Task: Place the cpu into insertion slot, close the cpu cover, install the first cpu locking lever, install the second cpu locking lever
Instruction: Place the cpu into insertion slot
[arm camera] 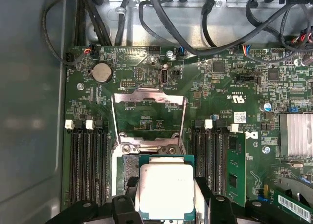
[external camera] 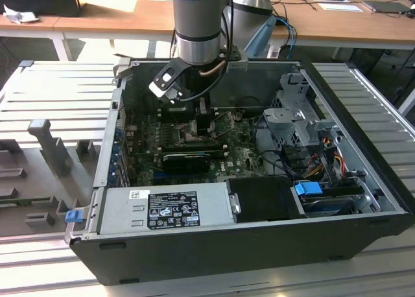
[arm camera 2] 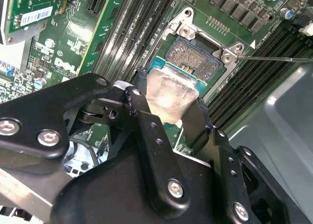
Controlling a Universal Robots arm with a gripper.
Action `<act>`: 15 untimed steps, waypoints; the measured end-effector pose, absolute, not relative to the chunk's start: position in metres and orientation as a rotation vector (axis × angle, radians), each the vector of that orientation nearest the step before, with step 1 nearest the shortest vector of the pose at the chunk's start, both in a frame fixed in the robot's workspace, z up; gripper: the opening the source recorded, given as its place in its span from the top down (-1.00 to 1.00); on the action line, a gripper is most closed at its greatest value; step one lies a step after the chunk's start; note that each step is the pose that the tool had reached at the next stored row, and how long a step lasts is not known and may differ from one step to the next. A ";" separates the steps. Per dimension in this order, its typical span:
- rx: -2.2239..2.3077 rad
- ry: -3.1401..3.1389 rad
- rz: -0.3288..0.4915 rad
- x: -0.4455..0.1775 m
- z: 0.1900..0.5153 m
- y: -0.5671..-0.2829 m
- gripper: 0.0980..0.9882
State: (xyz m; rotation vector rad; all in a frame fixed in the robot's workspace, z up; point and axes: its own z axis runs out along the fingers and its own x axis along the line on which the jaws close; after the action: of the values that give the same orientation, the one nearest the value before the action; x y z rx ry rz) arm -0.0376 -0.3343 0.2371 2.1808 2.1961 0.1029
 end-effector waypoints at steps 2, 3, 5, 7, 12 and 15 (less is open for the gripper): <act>2.181 2.197 0.104 -0.038 0.237 -0.334 0.04; 2.181 2.196 0.104 -0.038 0.236 -0.334 0.04; 2.181 2.196 0.104 -0.038 0.235 -0.334 0.04; 2.181 2.196 0.104 -0.039 0.234 -0.334 0.04; 2.181 2.196 0.104 -0.040 0.232 -0.334 0.04; 2.181 2.197 0.104 -0.042 0.229 -0.332 0.04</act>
State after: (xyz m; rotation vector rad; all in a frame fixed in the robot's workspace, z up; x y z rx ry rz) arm -0.0416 -0.3321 0.2286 2.1813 2.1967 0.1040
